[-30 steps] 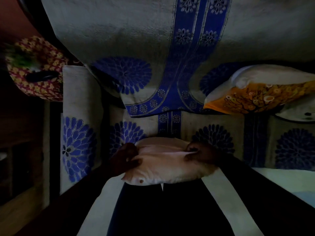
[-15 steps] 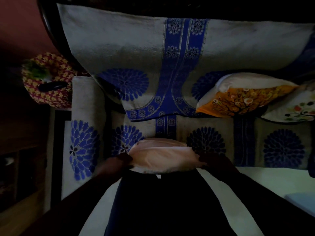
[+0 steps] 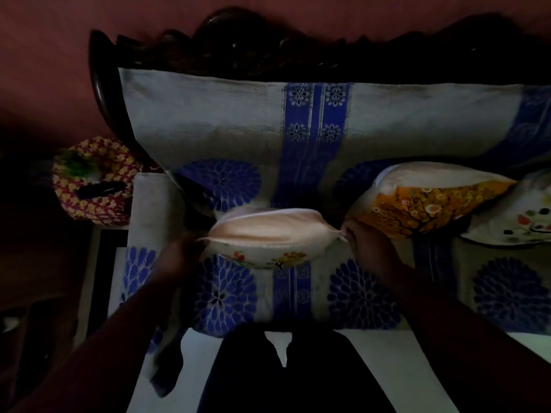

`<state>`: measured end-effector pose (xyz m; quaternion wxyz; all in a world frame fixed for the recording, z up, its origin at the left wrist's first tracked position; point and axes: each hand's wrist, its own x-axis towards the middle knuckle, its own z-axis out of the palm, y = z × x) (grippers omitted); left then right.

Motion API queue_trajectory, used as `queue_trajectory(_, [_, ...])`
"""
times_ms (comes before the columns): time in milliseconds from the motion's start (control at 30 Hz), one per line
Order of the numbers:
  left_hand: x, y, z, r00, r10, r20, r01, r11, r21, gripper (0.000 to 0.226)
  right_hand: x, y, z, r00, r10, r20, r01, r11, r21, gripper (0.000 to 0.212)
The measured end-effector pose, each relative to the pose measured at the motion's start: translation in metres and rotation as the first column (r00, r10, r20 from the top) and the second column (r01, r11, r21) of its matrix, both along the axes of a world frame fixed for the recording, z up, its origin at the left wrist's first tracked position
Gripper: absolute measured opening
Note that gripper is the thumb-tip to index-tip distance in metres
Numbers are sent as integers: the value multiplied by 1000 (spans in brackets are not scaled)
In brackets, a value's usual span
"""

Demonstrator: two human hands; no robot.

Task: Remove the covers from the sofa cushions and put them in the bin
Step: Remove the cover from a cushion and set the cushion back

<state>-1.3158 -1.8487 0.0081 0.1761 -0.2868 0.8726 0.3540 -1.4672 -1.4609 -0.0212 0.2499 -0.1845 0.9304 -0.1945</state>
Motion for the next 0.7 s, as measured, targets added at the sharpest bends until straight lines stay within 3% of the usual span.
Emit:
queue_trajectory(133, [-42,-35,-35,993,55,-108,-65,994,-85,21,-46,-40,-25,997,5,-73,-6,1000,-14,6])
queue_trajectory(333, [-118,-74,-78,969,67,-236,-119,969,-215,32,-114,-101,-68,983,-152,-102,145,987,-70,13])
queue_trajectory(433, [-142,-75,-93,925,186,-333,-244,959,-142,31,-126,-118,-82,956,-291,-29,280,940,-194,23])
queue_trajectory(600, [-143,-76,-112,811,269,-520,-354,932,-70,38,-125,-116,-93,909,-415,-38,358,826,-435,22])
queue_trajectory(700, [-136,-78,-124,836,231,-498,-317,944,-95,36,-121,-112,-107,915,-403,-27,361,846,-392,24])
